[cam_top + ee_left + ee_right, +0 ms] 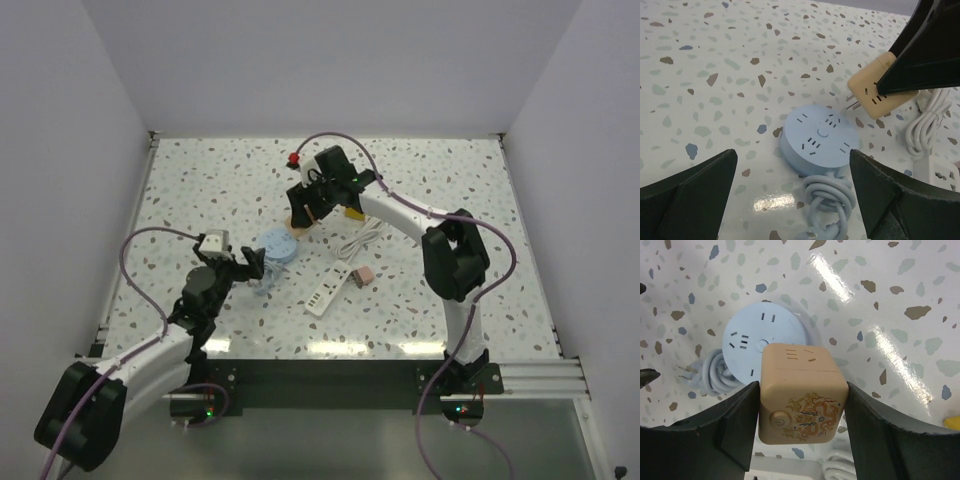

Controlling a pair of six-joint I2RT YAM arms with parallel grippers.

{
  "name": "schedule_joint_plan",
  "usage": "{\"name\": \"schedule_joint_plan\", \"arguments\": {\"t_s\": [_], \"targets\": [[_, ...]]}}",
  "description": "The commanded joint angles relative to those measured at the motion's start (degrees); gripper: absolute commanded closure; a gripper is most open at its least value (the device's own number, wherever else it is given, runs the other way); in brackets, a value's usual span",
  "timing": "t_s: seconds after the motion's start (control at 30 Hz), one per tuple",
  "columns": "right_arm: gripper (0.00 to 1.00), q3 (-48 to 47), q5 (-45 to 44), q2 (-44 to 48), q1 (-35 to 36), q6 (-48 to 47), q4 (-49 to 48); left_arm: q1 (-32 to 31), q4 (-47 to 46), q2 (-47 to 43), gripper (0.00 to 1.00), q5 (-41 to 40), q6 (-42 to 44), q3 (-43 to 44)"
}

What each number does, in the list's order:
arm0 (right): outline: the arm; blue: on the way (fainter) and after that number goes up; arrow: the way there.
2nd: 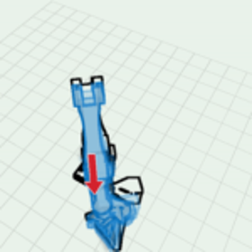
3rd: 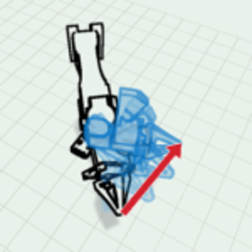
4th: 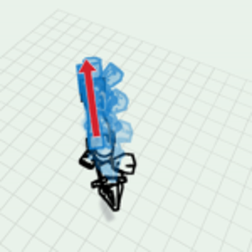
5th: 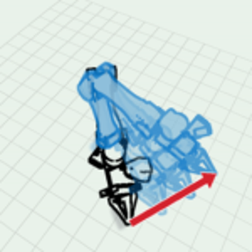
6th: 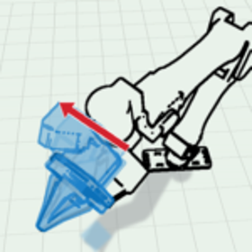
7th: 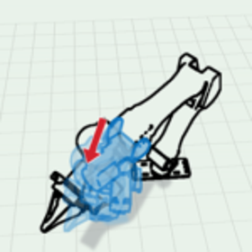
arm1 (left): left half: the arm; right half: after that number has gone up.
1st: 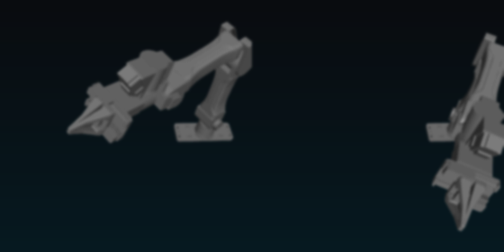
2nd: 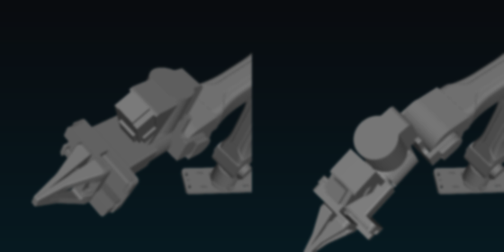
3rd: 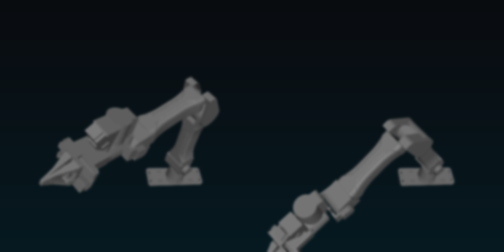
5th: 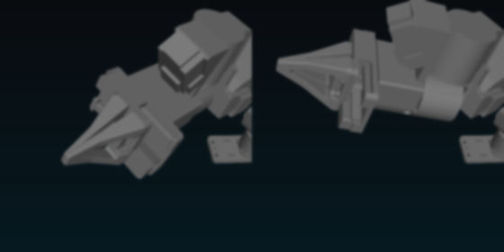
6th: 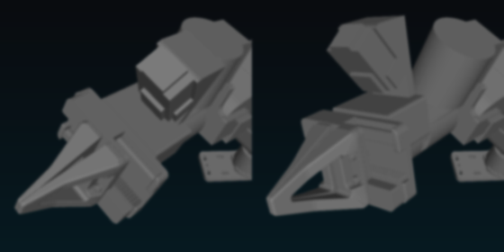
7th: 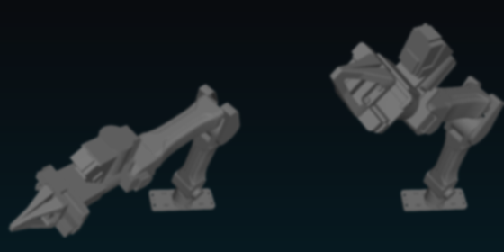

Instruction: Insert the plug

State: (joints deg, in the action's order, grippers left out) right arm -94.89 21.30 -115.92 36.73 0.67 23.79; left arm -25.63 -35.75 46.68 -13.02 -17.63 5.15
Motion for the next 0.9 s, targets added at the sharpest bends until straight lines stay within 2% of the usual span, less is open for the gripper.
{"name": "schedule_joint_plan", "arguments": {"t_s": [0.0, 0.3, 0.67, 0.87], "targets": [[1.00, -5.82, -1.70, -1.76, 1.15, -4.00, 3.98, 2.95, -8.10, 4.90, 0.00, 7.64, -3.29, 1.71], [1.00, -8.82, -1.70, -4.23, 2.56, -7.52, 6.00, 7.08, -15.58, 19.23, 0.02, 12.75, -4.08, 5.04], [1.00, -11.81, -2.32, -6.86, 2.56, -8.66, 7.50, 8.93, -18.39, 28.02, 0.06, 17.76, -3.99, 8.21], [1.00, -12.77, -1.87, -7.57, 2.73, -8.84, 8.29, 9.10, -18.74, 29.52, 0.07, 18.64, -3.91, 8.48]]}}
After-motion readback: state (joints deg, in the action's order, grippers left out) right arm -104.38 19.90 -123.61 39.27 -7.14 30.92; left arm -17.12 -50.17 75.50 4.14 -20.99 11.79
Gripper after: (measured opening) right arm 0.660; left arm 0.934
